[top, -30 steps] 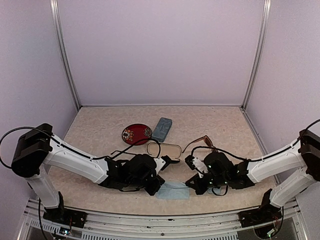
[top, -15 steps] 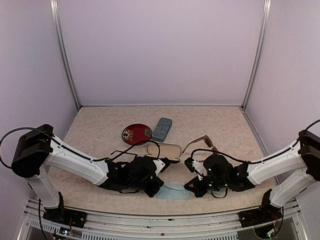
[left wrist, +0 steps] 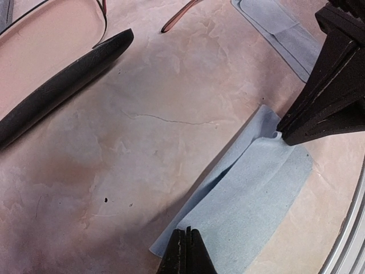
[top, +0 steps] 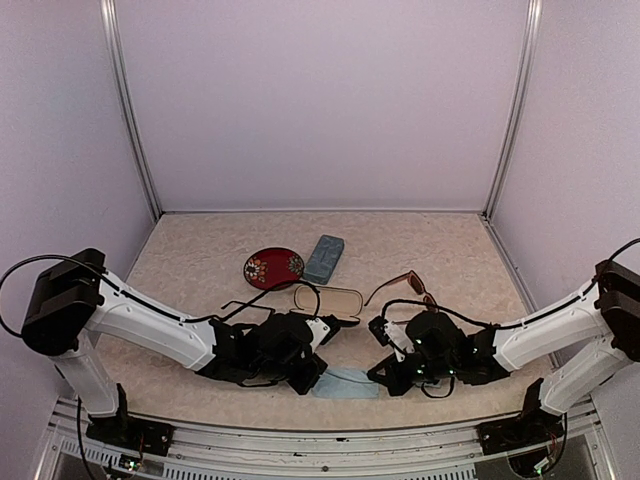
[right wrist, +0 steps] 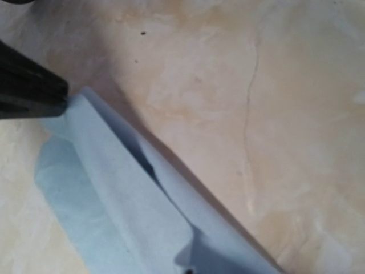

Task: Organize the sunglasses
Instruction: Fold the glasses cleaning cloth at the center of the board.

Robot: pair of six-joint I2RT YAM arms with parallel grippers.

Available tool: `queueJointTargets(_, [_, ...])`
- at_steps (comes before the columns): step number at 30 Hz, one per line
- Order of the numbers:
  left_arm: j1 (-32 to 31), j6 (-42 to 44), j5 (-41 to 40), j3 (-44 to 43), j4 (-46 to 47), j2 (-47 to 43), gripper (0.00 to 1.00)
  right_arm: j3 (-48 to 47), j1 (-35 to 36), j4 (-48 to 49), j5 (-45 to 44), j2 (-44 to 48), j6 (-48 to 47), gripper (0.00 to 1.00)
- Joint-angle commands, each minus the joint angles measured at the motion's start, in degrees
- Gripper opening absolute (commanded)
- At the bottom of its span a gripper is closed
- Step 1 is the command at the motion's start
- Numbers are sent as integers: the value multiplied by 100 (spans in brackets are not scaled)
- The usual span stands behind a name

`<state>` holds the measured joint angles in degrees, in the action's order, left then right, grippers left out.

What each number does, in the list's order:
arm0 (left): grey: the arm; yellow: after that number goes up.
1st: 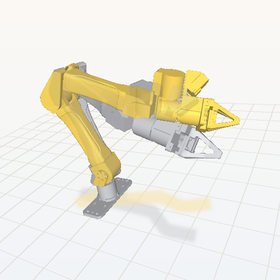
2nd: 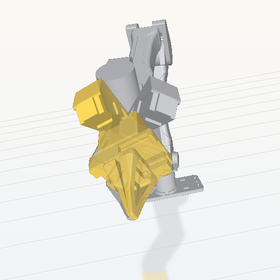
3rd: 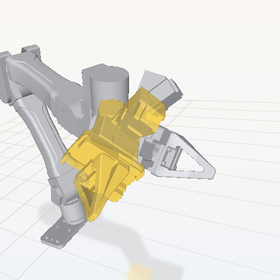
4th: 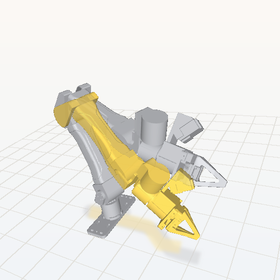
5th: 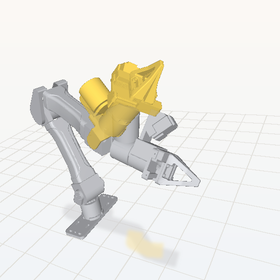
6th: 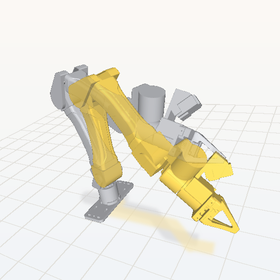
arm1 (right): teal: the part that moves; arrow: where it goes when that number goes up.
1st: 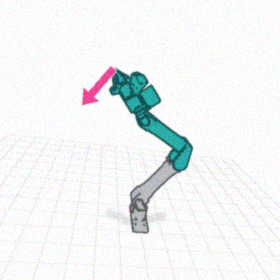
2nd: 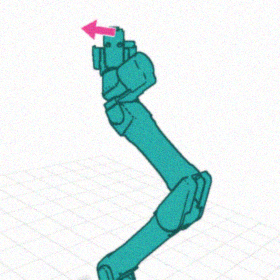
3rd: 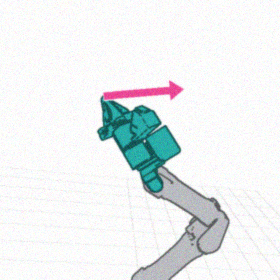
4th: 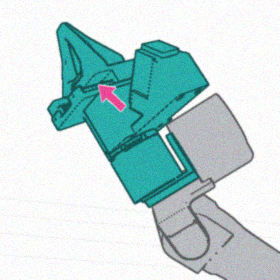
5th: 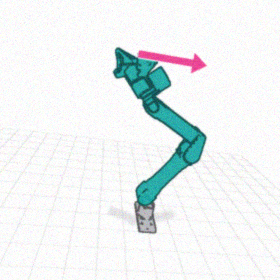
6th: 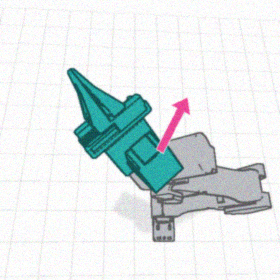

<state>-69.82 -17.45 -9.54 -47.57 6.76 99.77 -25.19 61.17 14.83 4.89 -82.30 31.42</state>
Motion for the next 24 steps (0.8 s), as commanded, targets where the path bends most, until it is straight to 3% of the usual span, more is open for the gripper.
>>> queueJointTargets(1, [-62,149,-61,-108,-67,-204,0,77,93,99,-74,-46,76,0])
queueJointTargets(24, [-250,333,14,-106,-316,-26,0,133,237,120,-62,-64,195,0])
